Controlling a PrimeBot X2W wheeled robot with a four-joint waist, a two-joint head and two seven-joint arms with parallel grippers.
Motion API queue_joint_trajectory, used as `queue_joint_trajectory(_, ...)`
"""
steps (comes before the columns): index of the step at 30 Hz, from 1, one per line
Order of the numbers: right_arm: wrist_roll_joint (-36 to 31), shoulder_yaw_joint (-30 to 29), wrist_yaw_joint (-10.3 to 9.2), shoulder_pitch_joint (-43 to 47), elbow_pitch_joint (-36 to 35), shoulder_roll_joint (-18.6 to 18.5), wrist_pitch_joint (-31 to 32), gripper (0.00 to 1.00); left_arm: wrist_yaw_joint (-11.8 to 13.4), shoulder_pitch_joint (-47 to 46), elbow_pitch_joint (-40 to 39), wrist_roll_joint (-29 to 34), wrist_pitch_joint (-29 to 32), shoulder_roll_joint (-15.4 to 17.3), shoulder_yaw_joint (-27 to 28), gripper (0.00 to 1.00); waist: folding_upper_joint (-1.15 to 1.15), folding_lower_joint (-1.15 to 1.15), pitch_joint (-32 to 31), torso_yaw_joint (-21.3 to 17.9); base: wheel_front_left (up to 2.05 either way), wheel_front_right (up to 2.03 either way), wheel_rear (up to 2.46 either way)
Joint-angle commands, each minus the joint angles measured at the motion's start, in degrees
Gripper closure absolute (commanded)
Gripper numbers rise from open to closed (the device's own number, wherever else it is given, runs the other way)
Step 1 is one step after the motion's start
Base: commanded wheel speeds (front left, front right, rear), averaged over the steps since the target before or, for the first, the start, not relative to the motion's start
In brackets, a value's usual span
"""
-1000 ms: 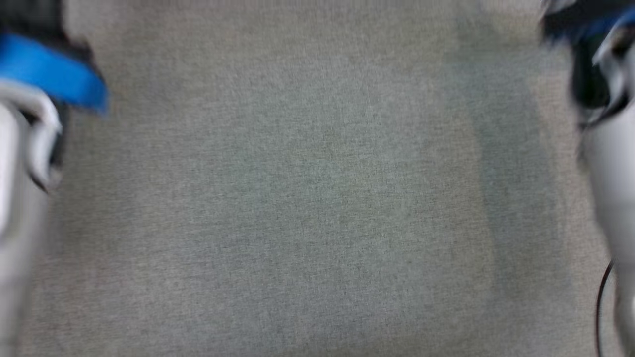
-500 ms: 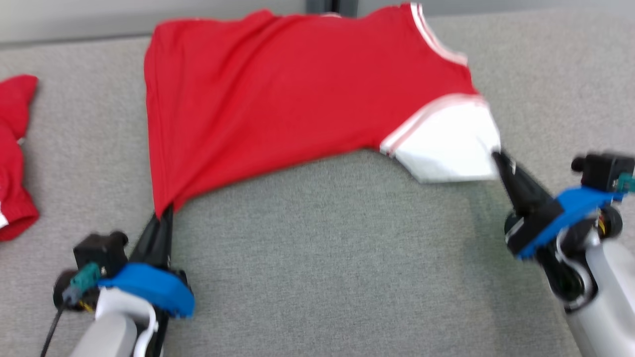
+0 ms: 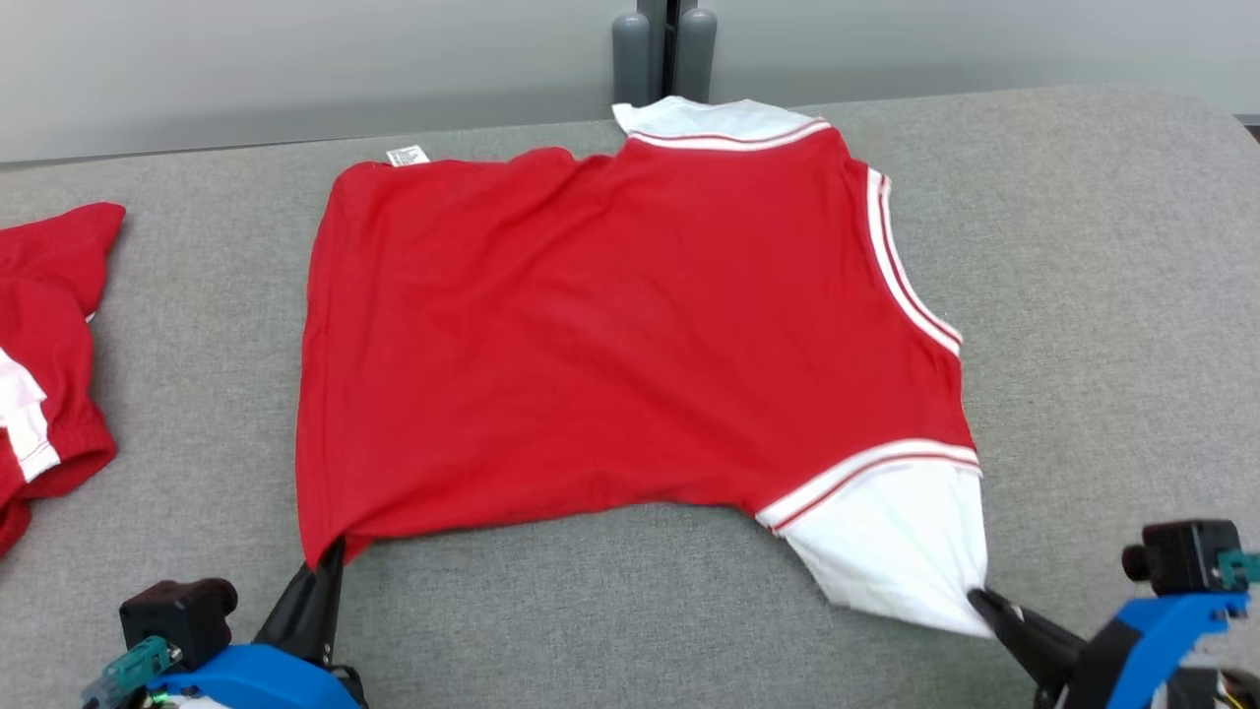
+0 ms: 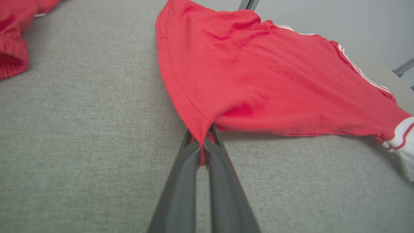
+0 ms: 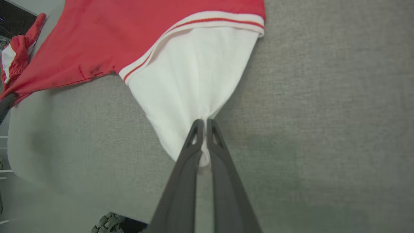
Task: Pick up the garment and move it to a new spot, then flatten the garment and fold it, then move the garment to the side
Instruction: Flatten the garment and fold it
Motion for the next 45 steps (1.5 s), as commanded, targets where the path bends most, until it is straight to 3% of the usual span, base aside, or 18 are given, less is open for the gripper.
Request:
queue_joint_trajectory(1,-0.9,-1.9,0.03,3.0,-3.5,1.4,3.6,1.0,0.6,1.3,-1.7,-0.4,1.4,0.8,0.0,1.0,0.0,0.01,0.1,0.1,0.0,0.0,0.0)
queue_joint_trajectory(5,-2.2,-5.0,0.03,6.6,-10.2,3.7,9.9,1.0,1.7,3.7,-5.3,-0.9,5.6,2.9,-0.6,1.0,0.0,0.01,0.4,-0.3,0.0,0.0,0.0)
queue_joint_trajectory(8,-2.6,-6.4,0.03,6.7,-12.6,4.1,11.3,1.0,2.4,5.4,-8.3,-1.7,8.5,4.7,-0.5,1.0,0.0,0.01,0.7,-0.5,0.0,0.0,0.0)
queue_joint_trajectory(14,-3.4,-7.6,0.03,2.6,-13.2,4.2,9.0,1.0,2.5,5.4,-12.2,-2.3,11.6,7.7,0.6,1.0,0.0,0.01,1.4,-0.6,0.0,0.0,0.0)
queue_joint_trajectory(20,-5.3,-5.0,0.03,-5.0,-12.7,4.2,8.6,1.0,1.3,-0.4,-13.3,-3.5,13.4,6.5,0.2,1.0,0.0,0.01,2.7,0.2,0.0,0.0,0.0)
queue_joint_trajectory(26,-5.9,-2.7,0.03,-15.2,-9.7,3.0,6.3,1.0,1.2,-7.3,-8.8,-4.1,14.1,4.4,0.0,1.0,0.0,0.01,4.6,1.1,0.0,0.0,0.0)
queue_joint_trajectory(34,-6.2,-0.8,0.03,-25.7,-2.1,-1.6,2.3,1.0,-0.5,-15.9,0.1,-4.1,12.9,1.0,-0.8,1.0,0.0,0.01,6.9,2.8,0.0,0.0,0.0)
queue_joint_trajectory(45,-7.0,1.6,0.03,-34.3,6.1,-5.6,-4.6,1.0,-4.8,-24.2,9.3,-1.2,11.8,1.7,-3.2,1.0,0.0,0.01,9.7,4.0,0.0,0.0,0.0)
